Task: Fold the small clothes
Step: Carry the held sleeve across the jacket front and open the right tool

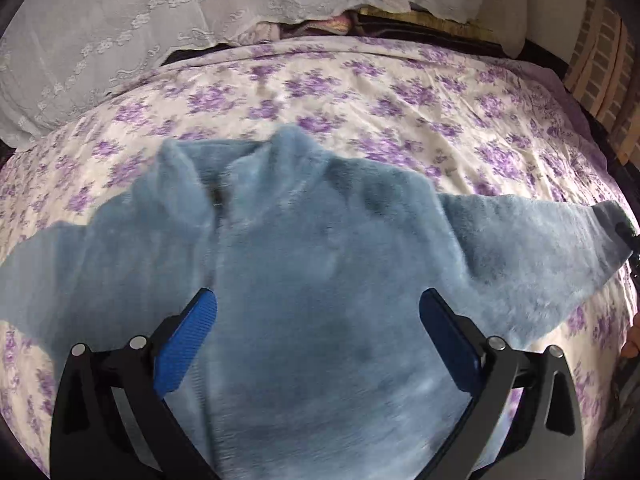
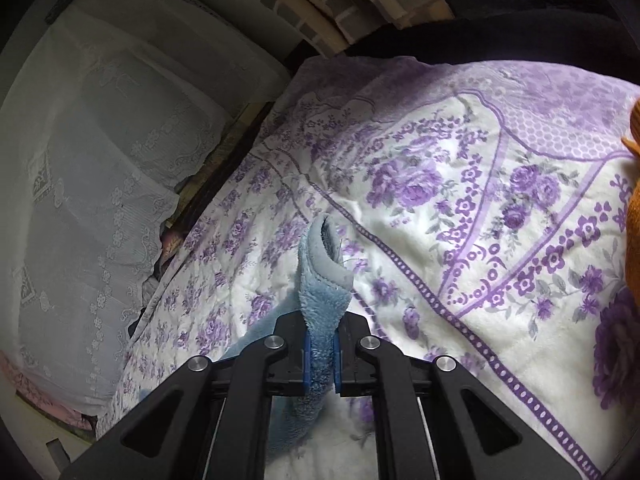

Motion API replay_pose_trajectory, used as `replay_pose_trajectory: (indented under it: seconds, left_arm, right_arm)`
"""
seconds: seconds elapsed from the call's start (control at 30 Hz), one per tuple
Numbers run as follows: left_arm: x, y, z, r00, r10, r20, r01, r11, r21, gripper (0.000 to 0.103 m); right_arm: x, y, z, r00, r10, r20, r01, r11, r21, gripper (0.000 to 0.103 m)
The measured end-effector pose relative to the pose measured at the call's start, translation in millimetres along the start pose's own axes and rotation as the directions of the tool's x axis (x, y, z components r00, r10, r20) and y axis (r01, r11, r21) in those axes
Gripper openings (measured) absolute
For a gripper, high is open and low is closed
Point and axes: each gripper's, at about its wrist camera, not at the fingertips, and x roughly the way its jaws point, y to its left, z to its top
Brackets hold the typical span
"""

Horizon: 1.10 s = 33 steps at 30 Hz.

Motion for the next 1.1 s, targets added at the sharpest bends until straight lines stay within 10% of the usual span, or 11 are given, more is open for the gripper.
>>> replay_pose_trajectory:
  seconds: [0.27, 0.6, 1.1]
  left_arm:
    - [-16.6, 139.9, -43.8, 0.972, 0.234, -0.009, -0.233, 0.965, -0.116, 0.099]
    - [0.0, 224.4, -82.1, 0.992, 0.127, -0.018, -0.126, 0.931, -0.342, 0.099]
    - [-25.0, 260.1, -85.7, 0.981, 0.195, -0.004, -0.179, 0.893, -0.413, 0.099]
  right_arm:
    - [-10.2, 65.5, -14.2, 0.996, 0.079, -0.037, -0.082, 0.992, -0.092, 0.008]
    - [-13.0, 156.3, -61.4, 0.991, 0.102, -0.087, -0.119, 0.967, -0.226, 0.008]
    - [-0.3, 272.7, -143.4, 0.977, 0.137, -0.162, -0.187, 0.916, -0.355, 0.008]
